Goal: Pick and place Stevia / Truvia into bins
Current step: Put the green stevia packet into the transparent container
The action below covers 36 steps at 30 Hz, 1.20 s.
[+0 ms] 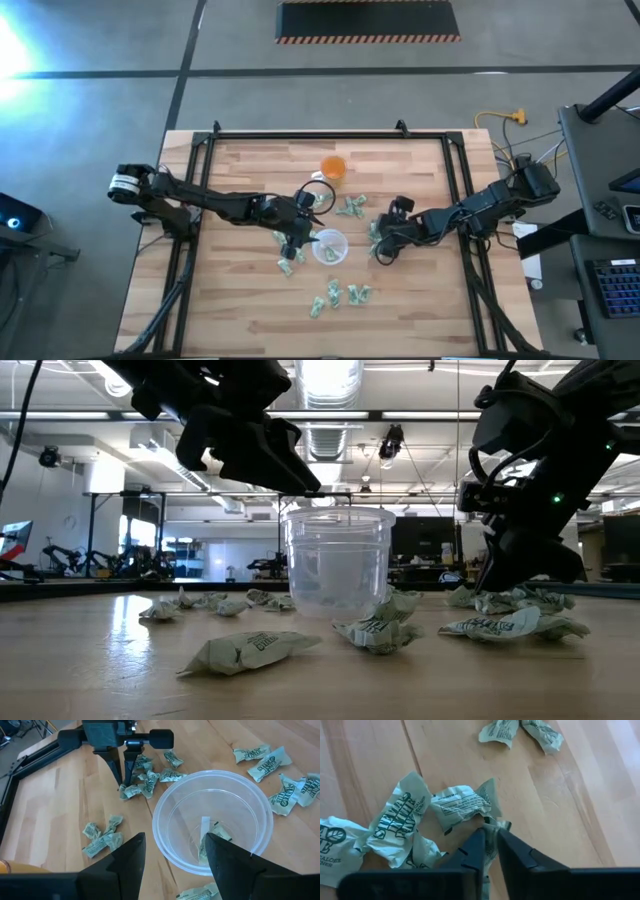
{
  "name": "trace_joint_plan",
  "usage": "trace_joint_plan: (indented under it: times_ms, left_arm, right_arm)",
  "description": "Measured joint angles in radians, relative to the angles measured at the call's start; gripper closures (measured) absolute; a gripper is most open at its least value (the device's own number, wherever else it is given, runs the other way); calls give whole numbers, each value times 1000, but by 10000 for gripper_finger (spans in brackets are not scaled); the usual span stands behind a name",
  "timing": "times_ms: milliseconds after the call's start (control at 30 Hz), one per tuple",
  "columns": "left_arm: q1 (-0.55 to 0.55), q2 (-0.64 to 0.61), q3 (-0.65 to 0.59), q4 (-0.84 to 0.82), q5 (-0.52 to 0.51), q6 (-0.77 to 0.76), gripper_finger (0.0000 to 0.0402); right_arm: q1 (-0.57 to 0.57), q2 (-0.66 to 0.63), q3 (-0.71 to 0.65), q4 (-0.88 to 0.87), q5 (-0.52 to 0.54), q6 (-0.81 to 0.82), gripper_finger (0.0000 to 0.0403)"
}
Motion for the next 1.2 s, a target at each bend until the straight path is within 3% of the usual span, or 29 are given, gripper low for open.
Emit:
trace_joint_plan:
  times_ms: [100, 333, 700, 833, 1067, 1200]
  left_arm:
    - [0, 0, 0, 0, 0, 0, 212]
    - [0, -1, 0, 0, -28, 0, 212]
    - [0, -68, -1, -96, -29, -53, 212]
    - [0, -108, -1, -186, -29, -114, 212]
    - [-9, -166, -2, -343, -24, -237, 212]
    - [-38, -179, -4, -391, -24, -274, 212]
  right_arm:
    - [0, 0, 0, 0, 0, -3, 390]
    - [1, -26, 14, -5, 0, -22, 394]
    - [3, -201, 57, -3, -3, -78, 394]
    - [3, -248, 53, 90, -97, -120, 394]
    - [4, -250, 48, 469, -420, -306, 394]
    - [3, -204, 52, 599, -439, -341, 394]
